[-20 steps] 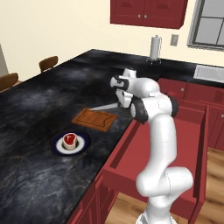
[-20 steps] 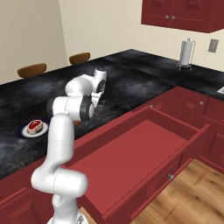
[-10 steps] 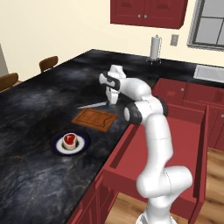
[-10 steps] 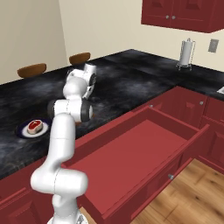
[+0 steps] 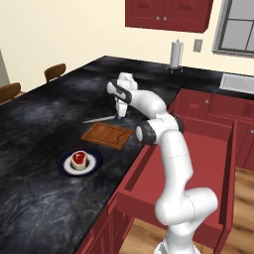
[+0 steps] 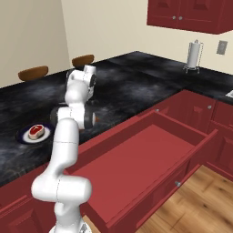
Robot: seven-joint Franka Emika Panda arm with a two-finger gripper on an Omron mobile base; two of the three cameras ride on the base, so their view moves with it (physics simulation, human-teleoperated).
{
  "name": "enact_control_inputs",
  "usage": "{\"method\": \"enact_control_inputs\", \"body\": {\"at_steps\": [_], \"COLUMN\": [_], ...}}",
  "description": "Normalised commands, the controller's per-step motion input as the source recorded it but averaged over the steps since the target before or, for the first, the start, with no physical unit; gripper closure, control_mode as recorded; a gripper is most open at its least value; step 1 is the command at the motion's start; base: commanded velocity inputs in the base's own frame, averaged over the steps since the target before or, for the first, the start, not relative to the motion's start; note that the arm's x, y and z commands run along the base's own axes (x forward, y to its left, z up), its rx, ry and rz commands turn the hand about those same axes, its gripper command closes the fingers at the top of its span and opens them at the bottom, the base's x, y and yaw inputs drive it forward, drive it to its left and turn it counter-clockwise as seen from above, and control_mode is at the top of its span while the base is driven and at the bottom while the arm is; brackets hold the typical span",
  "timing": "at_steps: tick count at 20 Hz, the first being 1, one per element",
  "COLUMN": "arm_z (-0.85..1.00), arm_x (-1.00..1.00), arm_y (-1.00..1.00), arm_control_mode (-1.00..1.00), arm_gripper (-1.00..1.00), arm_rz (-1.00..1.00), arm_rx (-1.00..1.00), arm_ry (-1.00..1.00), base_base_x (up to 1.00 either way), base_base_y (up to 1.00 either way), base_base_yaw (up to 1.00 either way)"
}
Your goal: Pick up the knife from the drawer and place it on the cutting board. Then place the meat from the plate to the cutting board.
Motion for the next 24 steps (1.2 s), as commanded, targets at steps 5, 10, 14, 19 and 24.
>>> {"method": "enact_control_inputs", "body": {"at_steps": [5,10,14,19,24], "arm_z": [-0.12,-0.28,-0.27,-0.14,-0.53], "arm_x": [-0.01,-0.17,-0.65,-0.68,-0.61], "arm_y": [0.00,0.00,0.06,0.07,0.01], "arm_control_mode": [-1.00,-1.00,-1.00,-1.00,-1.00], "arm_gripper": [1.00,1.00,1.00,1.00,1.00], "arm_rz": [0.00,0.05,0.12,0.05,0.00], "arm_rx": [0.00,0.00,-0.02,0.00,0.00], "arm_ry": [-0.01,-0.07,-0.19,-0.09,-0.15], "base_base_x": [0.00,0.00,0.00,0.00,0.00], "base_base_y": [0.00,0.00,0.00,0.00,0.00], "base_base_yaw": [0.00,0.00,0.00,0.00,0.00]}}
